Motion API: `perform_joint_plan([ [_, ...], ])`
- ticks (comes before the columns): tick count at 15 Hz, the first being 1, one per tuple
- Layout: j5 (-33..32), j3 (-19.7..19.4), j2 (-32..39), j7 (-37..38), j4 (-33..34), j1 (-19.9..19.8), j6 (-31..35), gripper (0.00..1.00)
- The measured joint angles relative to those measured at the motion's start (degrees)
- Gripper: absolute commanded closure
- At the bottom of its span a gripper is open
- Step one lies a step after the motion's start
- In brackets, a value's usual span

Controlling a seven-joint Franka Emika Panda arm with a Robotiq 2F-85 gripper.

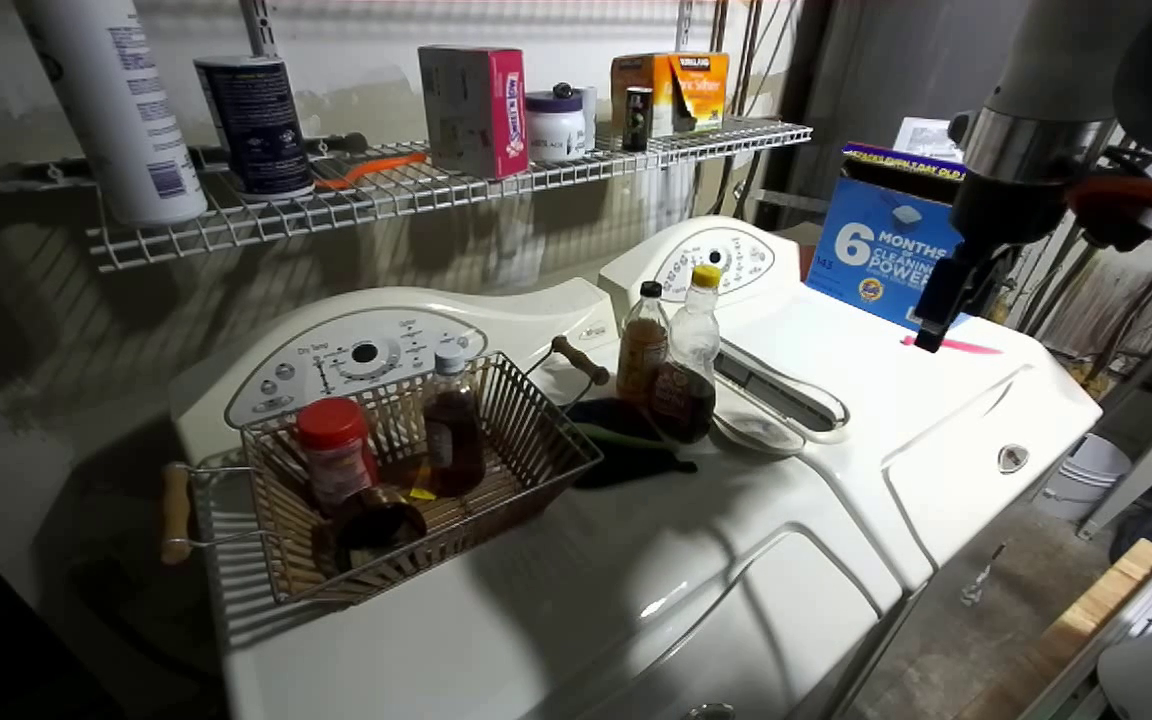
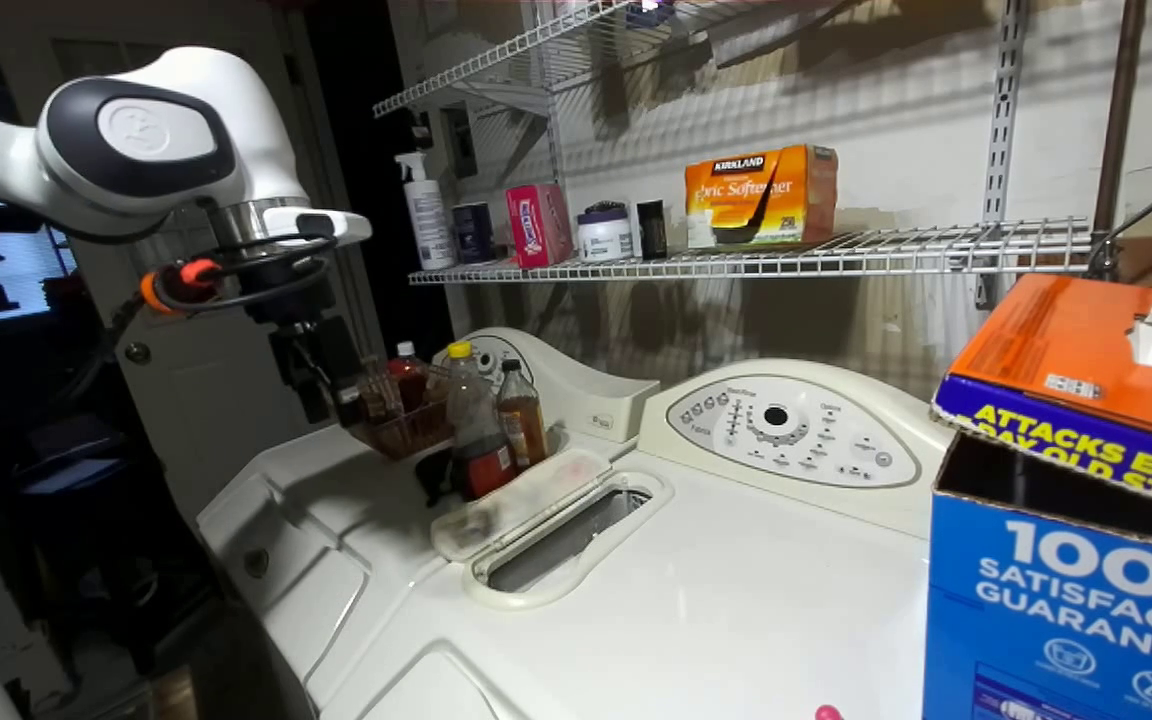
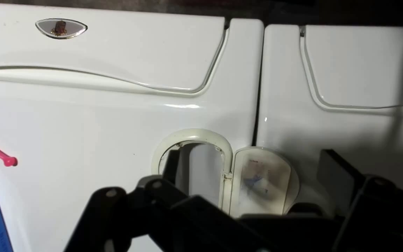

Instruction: Close the soap dispenser on the washing machine on the right.

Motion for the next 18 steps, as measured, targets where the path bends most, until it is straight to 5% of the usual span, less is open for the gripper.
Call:
perform_joint_plan([
  [8, -2.46, 11.48, 13.18, 23.24, 6.79, -0.49, 2.44, 0.0],
  [14, -20.63, 16.63, 26.48, 36.27, 12.66, -2.49, 4.71, 0.0],
  [18, -22.81, 17.11, 29.49, 37.47, 14.31, -2.83, 4.67, 0.0],
])
